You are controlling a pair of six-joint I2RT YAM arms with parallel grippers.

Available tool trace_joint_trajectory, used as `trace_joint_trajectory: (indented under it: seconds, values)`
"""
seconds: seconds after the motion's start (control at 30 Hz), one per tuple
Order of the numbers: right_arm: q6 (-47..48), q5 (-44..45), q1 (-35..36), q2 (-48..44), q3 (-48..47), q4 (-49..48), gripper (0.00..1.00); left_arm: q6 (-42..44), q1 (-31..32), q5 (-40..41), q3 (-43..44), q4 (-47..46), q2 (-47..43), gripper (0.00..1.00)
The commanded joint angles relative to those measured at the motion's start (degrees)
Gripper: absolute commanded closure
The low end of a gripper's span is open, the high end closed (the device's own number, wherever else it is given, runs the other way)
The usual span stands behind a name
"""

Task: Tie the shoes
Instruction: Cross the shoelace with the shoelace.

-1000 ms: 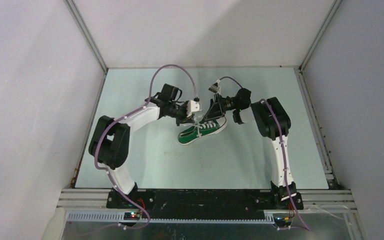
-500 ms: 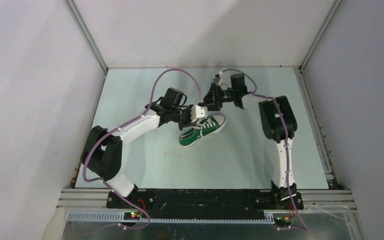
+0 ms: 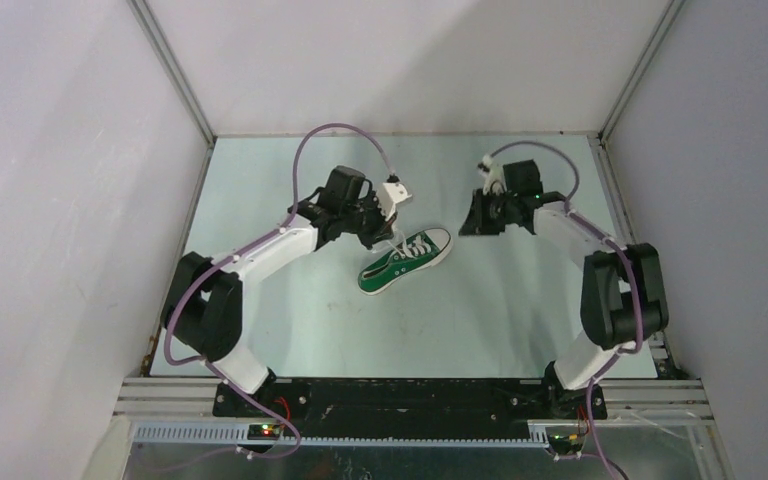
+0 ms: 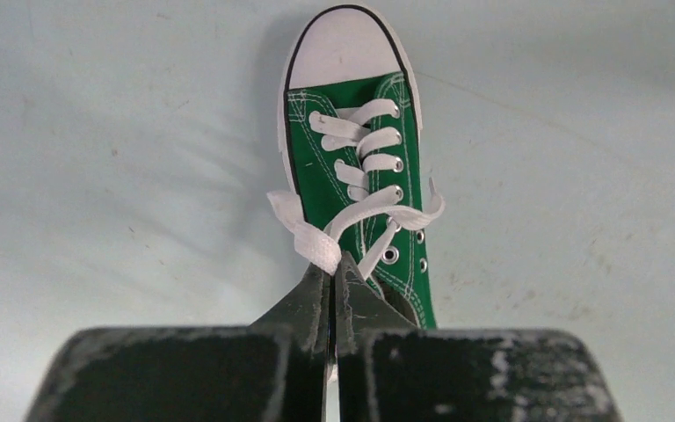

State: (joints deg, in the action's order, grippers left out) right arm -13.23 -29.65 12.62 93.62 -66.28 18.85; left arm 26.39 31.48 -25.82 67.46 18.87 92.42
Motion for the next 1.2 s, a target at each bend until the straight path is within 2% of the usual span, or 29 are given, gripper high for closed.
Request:
trace_joint_trajectory:
  seconds: [0.0,0.13,0.3,0.47,0.63,0.7,0.77,0.83,0.9,0.97,1.1,1.17]
  values:
    - [1.50,1.22,0.66,4.39,2.77,3.66,0.99,-20.20,-1.54,0.75,-3.79,-7.94,-1.58,1.00]
    - [2.38,1.01,3.03,8.61,2.44,3.11,1.00,-23.83,-1.60,-1.96,-8.89,-10.95,-3.78,1.00]
    - [0.54,0.40,6.87,15.85,-2.86,-0.98,1.00,-25.91,-0.84,-5.02,-13.60,-15.08,-6.51,1.00]
    - [-2.32,-0.98,7.55,21.20,-10.25,-3.20,1.00,-23.65,0.09,-5.98,-13.44,-13.15,-8.43,1.00]
    - [-1.02,-0.55,7.91,24.82,-17.75,-3.78,0.99,-20.63,0.15,-5.09,-11.62,-10.97,-9.42,1.00]
    - [0.35,-0.92,8.08,25.44,-19.27,-3.65,0.96,-19.35,0.16,-5.03,-10.80,-9.88,-9.37,1.00]
    - [2.24,-2.35,7.94,25.05,-19.74,-3.22,0.90,-17.48,0.16,-4.62,-10.27,-8.73,-9.29,0.99]
    - [6.13,-6.01,7.45,23.28,-19.53,-2.04,0.78,-15.12,0.08,-4.14,-9.80,-7.43,-9.15,0.99]
    - [9.84,-10.87,6.49,20.55,-19.25,0.38,0.59,-13.73,-0.28,-4.06,-9.45,-6.38,-8.98,0.98]
    - [14.04,-15.64,5.43,17.17,-19.24,3.59,0.51,-14.00,-1.04,-4.93,-9.76,-6.94,-8.97,0.98]
    - [25.23,-22.92,5.25,9.84,-19.02,11.62,0.43,-14.84,-3.16,-9.44,-8.76,-7.80,-7.55,0.96]
    - [28.37,-23.77,6.34,7.10,-18.70,14.57,0.41,-15.52,-4.14,-11.38,-7.59,-8.22,-5.96,0.95]
